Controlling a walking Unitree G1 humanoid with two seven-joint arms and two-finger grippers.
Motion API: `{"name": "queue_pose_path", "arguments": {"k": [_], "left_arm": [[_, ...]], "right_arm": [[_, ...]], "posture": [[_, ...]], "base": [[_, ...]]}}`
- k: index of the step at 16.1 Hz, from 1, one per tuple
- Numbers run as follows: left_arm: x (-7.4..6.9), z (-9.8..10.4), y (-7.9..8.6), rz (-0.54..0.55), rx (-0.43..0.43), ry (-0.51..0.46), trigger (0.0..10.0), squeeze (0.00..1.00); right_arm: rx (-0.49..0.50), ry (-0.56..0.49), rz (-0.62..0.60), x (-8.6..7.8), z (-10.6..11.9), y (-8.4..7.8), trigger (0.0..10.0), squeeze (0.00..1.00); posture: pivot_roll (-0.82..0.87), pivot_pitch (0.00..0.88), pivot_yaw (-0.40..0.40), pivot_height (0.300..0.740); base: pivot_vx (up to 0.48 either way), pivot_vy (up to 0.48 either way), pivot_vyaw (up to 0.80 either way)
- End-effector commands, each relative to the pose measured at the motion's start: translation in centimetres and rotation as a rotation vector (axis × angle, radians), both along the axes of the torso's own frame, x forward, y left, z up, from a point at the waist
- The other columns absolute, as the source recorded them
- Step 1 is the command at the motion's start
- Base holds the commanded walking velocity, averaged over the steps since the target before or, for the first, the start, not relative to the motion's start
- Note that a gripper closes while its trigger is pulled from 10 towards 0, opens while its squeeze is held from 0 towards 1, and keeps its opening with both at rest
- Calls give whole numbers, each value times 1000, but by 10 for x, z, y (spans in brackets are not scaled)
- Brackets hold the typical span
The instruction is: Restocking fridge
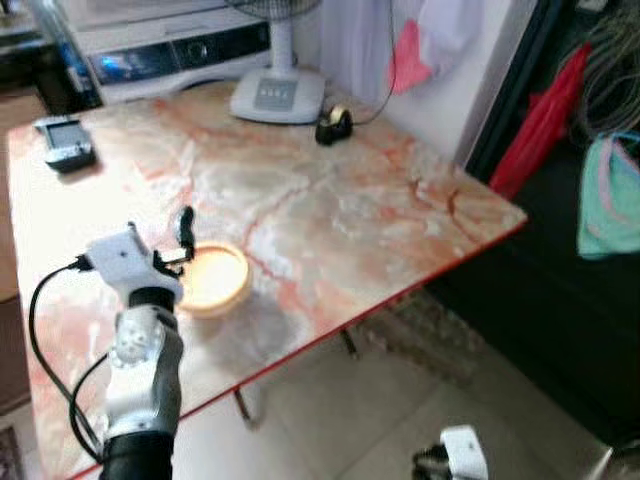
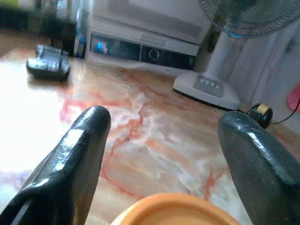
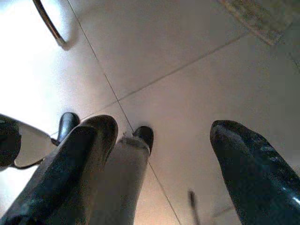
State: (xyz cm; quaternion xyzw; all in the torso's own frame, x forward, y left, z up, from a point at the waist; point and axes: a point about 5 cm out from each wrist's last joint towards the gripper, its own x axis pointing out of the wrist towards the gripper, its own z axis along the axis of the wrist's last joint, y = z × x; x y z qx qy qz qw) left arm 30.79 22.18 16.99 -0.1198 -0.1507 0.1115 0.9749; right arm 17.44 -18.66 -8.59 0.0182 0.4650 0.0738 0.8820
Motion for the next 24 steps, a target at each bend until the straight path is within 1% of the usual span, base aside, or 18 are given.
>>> {"name": "queue_pose_path", "arguments": {"k": [1, 2, 3, 4, 5, 6, 7, 8, 9, 10, 12, 13, 15, 17, 18, 19, 21, 24], "left_arm": [[3, 6, 12, 6, -57, 6, 10000, 0], [5, 5, 20, -7, -85, 31, 10000, 0], [3, 4, 29, 13, -115, 43, 10000, 0], [2, 3, 33, 24, -132, 45, 10000, 0], [0, -2, 44, 63, -140, 85, 10000, 0], [-1, -6, 51, 78, -164, 105, 10000, 0], [-2, -9, 55, 51, -200, 124, 10000, 0], [-1, -10, 54, 8, -219, 137, 10000, 0], [1, -12, 49, -68, -218, 163, 10000, 0], [3, -14, 45, -112, -224, 172, 10000, 0], [9, -23, 38, -151, -204, 214, 10000, 0], [11, -24, 34, -175, -237, 214, 10000, 0], [13, -26, 28, -211, -282, 208, 10000, 0], [13, -30, 25, -228, -291, 223, 10000, 0], [14, -31, 23, -238, -310, 222, 10000, 0], [14, -32, 20, -249, -346, 214, 10000, 0], [16, -35, 12, -277, -373, 210, 10000, 0], [17, -36, 13, -266, -402, 200, 10000, 0]], "right_arm": [[-15, 21, -23, -7, -2, -8, 10000, 0], [-15, 21, -24, -7, -2, -8, 10000, 0], [-14, 20, -26, -7, -2, -7, 10000, 0], [-14, 20, -27, -7, -2, -7, 10000, 0], [-14, 20, -28, -6, -2, -7, 10000, 0], [-15, 21, -26, -6, -2, -7, 10000, 0], [-16, 21, -25, -6, -2, -7, 10000, 0], [-17, 21, -24, -6, -2, -8, 10000, 0], [-19, 21, -24, -6, -2, -9, 10000, 0], [-20, 21, -24, -6, -2, -9, 10000, 0], [-23, 21, -17, -6, -2, -9, 10000, 0], [-23, 21, -19, -6, -2, -9, 10000, 0], [-25, 18, -18, -6, -2, -9, 10000, 0], [-29, 20, -14, -6, -2, -10, 10000, 0], [-31, 20, -12, -6, -2, -10, 10000, 0], [-31, 20, -13, -6, -2, -10, 10000, 0], [-31, 18, -11, -6, -1, -10, 10000, 0], [-32, 17, -10, -6, -1, -10, 10000, 0]], "posture": [[-26, 85, -44, 740], [-27, 86, -44, 740], [-27, 86, -44, 740], [-29, 87, -42, 740], [-28, 88, -42, 740], [-28, 88, -42, 740], [-28, 89, -46, 740], [-26, 88, -47, 740], [-28, 89, -50, 740], [-27, 90, -52, 740], [-24, 90, -54, 740], [-31, 89, -54, 740], [-34, 90, -56, 740], [-28, 89, -59, 740], [-30, 89, -59, 740], [-34, 88, -59, 740], [-36, 89, -59, 740], [-38, 88, -59, 740]], "base": [[0, 0, 0], [0, 0, 0], [0, 0, 0], [0, 0, 0], [0, 0, 0], [0, 0, 0], [0, 0, 0], [0, 0, 0], [0, 0, 0], [0, 0, 0], [0, 0, 0], [0, 0, 0], [0, 0, 0], [0, 0, 0], [0, 0, 0], [0, 0, 0], [0, 0, 0], [0, 0, 0]]}}
